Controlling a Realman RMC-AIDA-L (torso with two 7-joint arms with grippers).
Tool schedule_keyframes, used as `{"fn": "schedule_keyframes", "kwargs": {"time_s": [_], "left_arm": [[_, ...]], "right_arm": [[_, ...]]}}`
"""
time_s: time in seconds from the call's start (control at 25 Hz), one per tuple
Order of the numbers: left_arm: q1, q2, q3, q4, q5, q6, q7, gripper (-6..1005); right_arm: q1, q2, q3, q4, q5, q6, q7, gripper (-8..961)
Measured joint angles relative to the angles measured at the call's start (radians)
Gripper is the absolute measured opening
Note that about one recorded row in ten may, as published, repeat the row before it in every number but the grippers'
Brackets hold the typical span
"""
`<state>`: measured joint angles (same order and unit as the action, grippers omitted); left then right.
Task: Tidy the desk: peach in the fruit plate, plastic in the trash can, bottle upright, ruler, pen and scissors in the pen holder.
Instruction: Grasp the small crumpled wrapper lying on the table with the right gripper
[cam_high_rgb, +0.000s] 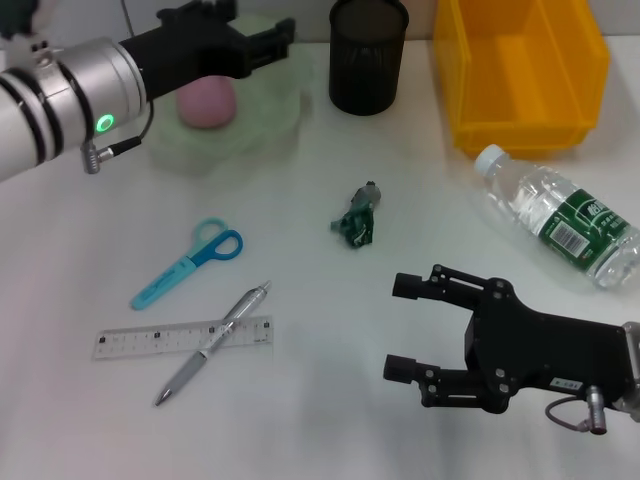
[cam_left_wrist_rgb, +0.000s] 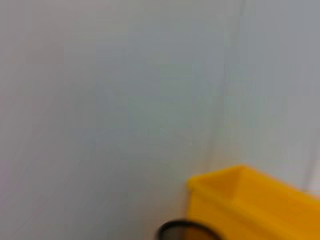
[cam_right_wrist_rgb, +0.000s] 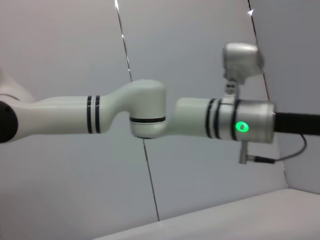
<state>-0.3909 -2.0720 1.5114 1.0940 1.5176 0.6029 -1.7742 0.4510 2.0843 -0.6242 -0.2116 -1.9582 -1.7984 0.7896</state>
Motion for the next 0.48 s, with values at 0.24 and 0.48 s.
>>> {"fn": "schedule_keyframes", "kwargs": {"time_s": [0.24,0.48], "left_arm": [[0.014,0.003,-0.186,-0.120,-0.273,0.483,0.253,797],[0.001,0.003,-0.243,-0.194,-0.312,0.618,0.323,795]], "right_arm": [[0.000,-0.001,0.000,0.000,0.007,-0.001,0.001,826],[-0.001,-0.001,0.000,0.001,0.007,0.000,0.001,827]]}}
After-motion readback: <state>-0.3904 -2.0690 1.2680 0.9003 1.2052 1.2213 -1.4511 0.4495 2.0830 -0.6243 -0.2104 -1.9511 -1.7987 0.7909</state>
